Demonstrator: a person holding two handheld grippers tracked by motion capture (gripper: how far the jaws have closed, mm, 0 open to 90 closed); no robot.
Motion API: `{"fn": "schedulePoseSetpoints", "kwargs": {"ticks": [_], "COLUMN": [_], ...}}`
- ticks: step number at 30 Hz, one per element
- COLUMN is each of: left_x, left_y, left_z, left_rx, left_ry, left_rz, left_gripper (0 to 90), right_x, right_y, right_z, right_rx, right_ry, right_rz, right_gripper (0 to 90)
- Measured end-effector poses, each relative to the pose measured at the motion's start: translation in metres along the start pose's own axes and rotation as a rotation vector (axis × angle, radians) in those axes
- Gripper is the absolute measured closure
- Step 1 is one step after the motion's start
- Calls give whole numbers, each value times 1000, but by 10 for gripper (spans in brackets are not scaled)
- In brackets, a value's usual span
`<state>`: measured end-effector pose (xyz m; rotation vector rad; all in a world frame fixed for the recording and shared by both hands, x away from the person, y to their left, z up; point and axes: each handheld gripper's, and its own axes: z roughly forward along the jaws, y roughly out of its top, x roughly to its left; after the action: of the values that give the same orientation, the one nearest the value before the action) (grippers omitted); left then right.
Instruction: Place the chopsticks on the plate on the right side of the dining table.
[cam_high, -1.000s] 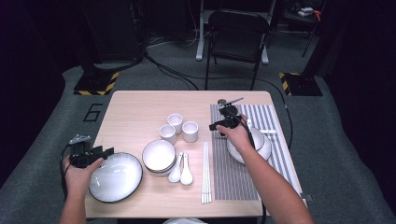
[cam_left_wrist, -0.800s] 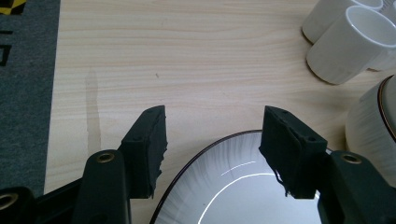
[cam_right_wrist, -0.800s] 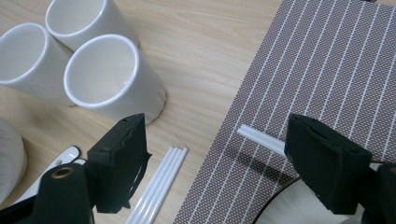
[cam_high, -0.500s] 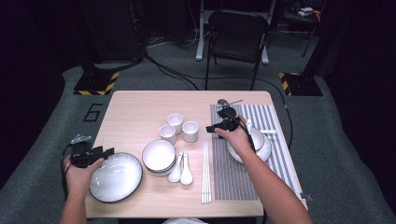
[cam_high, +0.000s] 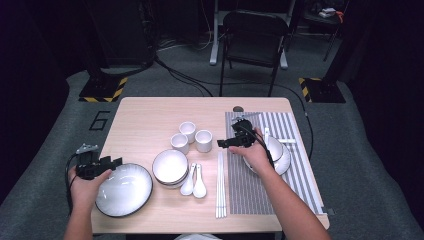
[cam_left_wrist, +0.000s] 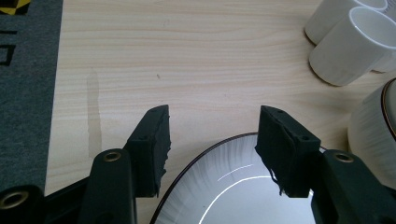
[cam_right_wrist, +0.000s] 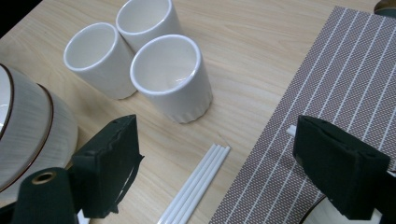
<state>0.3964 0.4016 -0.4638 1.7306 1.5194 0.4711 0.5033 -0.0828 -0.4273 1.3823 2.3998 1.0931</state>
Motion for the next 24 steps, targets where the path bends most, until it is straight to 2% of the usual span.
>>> {"fn": "schedulePoseSetpoints", "kwargs": {"ticks": [7,9,13,15,16,20,24], "left_x": [-1,-1,-1,0,0,0,-1], "left_y": [0,0,0,1,1,0,0], "left_z": [0,0,-1,-1,-1,0,0], "left_rx": [5,3,1,-5,-6,3,2], "left_ry": [0,-1,-7,-8,-9,-10,-11], "left_rz": [-5,-5,-6,-5,-6,-10,-10], "left_gripper": [455,454,447,442,441,440,437], "right_x": [6,8,13,15,17,22,29], "right_y": [-7,-9,-11,-12,-13,-15,-16], "right_z": [-1,-1,-1,-1,-1,-1,0], "right_rx": [-34,-45,-41,-48,-47,-76,-77], "right_ry": [-23,-13,-20,-10,4,33,38], "right_rz": [-41,-48,-68,-83,-68,-77,-102], "right_gripper": [246,263,304,339,345,367,379]}}
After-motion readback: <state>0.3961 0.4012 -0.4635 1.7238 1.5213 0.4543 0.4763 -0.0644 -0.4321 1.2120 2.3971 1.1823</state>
